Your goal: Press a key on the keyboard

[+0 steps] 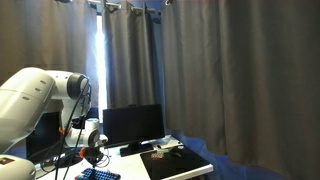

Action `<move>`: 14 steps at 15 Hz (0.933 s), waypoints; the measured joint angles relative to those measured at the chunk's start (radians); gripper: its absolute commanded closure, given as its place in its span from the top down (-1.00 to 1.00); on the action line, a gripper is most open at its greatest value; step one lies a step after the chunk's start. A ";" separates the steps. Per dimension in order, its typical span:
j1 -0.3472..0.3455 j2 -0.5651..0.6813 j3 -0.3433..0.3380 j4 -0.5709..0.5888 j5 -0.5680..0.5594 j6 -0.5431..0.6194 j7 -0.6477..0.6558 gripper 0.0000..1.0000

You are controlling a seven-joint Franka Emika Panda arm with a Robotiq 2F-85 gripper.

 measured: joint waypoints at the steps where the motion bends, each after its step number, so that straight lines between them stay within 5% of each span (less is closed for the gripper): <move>1: 0.000 -0.003 0.000 0.001 0.000 0.000 0.000 -0.51; 12: -0.007 -0.062 0.001 0.005 -0.004 -0.020 -0.016 0.93; 14: -0.022 -0.086 0.013 0.001 -0.004 -0.053 -0.038 1.00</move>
